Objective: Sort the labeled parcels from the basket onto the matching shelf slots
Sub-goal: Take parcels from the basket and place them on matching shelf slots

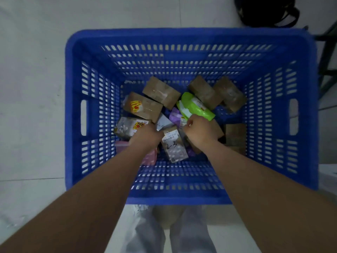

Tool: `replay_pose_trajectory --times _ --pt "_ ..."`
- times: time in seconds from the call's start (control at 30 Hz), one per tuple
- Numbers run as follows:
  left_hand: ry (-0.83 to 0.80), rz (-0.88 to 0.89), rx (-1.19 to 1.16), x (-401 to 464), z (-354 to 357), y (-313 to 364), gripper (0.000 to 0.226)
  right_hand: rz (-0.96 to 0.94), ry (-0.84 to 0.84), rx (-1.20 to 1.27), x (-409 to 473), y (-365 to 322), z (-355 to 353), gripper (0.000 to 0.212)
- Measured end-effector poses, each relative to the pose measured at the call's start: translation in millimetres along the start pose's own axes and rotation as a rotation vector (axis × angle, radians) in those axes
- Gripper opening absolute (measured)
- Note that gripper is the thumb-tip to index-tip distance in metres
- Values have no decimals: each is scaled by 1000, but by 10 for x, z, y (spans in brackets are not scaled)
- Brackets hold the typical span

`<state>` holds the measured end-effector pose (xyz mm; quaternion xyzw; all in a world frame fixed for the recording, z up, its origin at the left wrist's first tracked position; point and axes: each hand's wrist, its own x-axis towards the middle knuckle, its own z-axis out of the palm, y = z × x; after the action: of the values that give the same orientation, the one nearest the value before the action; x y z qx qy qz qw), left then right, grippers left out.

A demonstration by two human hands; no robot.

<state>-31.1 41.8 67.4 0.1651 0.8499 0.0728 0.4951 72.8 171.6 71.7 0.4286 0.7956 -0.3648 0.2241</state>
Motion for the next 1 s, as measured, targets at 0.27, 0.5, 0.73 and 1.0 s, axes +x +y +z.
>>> replay_pose_trajectory --times 0.27,0.5,0.73,1.0 --pt "-63 -95 -125 545 727 -351 19 7 -94 -62 451 313 850 22" --pt "-98 -227 -572 917 1161 -442 54 117 -161 115 736 482 1191 27" --pt "-111 -331 -937 849 1109 -412 44 193 -329 433 627 468 1109 37" --pt "-33 -166 -1063 -39 50 128 18 181 -232 704 15 -111 31 29"
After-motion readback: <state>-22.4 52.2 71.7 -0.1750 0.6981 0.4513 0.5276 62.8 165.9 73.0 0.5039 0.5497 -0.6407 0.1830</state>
